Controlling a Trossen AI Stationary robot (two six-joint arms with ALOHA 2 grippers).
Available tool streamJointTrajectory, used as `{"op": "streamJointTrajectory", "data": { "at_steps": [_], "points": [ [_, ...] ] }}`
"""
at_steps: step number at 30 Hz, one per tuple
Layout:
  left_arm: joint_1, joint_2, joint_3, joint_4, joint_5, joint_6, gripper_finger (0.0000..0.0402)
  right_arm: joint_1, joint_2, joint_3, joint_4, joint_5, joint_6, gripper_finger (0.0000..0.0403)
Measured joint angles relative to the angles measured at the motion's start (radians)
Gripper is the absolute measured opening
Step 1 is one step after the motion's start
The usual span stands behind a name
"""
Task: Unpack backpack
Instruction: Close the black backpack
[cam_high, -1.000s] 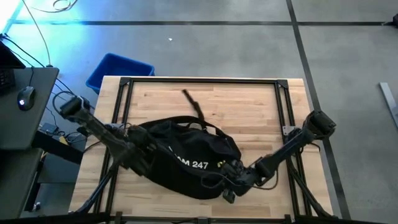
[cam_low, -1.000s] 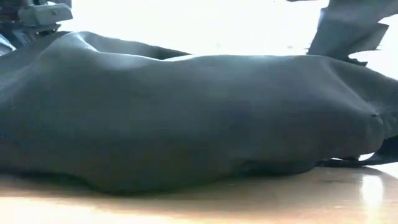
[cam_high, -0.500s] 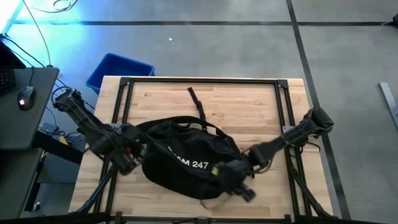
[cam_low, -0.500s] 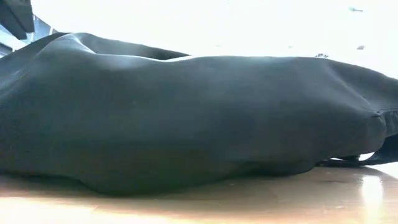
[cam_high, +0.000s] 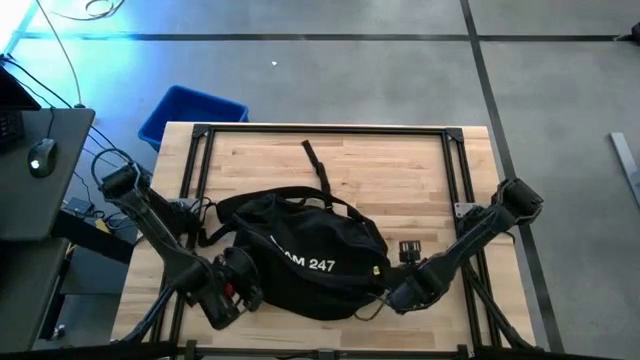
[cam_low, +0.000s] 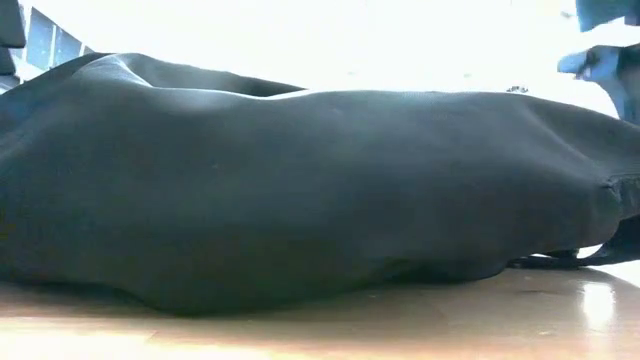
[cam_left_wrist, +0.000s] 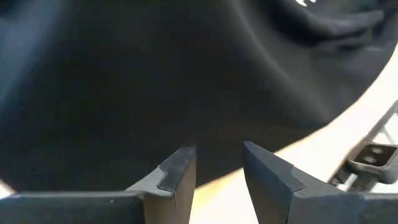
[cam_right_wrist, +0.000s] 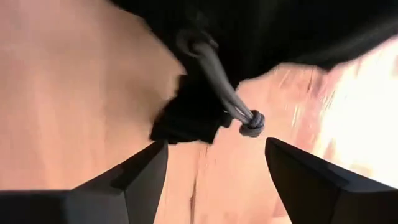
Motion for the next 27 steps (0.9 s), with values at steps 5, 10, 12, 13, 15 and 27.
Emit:
{"op": "streamJointTrajectory", "data": {
  "at_steps": [5,10,12,13,15,27],
  "points": [
    [-0.015,0.040,0.000,0.055,0.003,-0.048,0.0108,-0.023,0.000,-0.061,0.217,-0.007,0.061,0.0259],
    [-0.021,0.102,0.001,0.089,0.000,-0.051,0.0108,-0.029,0.006,-0.096,0.429,0.016,0.108,0.0258],
    [-0.019,0.150,0.001,0.086,-0.010,-0.051,0.0108,-0.031,0.019,-0.115,0.439,0.050,0.181,0.0248],
    [-0.013,0.176,0.001,0.084,-0.013,-0.052,0.0108,-0.034,0.023,-0.124,0.435,0.069,0.220,0.0238],
    [0.002,0.222,0.001,0.085,-0.013,-0.075,0.0108,-0.042,0.024,-0.133,0.432,0.098,0.282,0.0205],
    [0.069,0.187,0.087,-0.186,-0.162,-0.034,0.0006,-0.104,-0.126,0.032,0.431,-0.068,0.113,0.0029]
  ]
}}
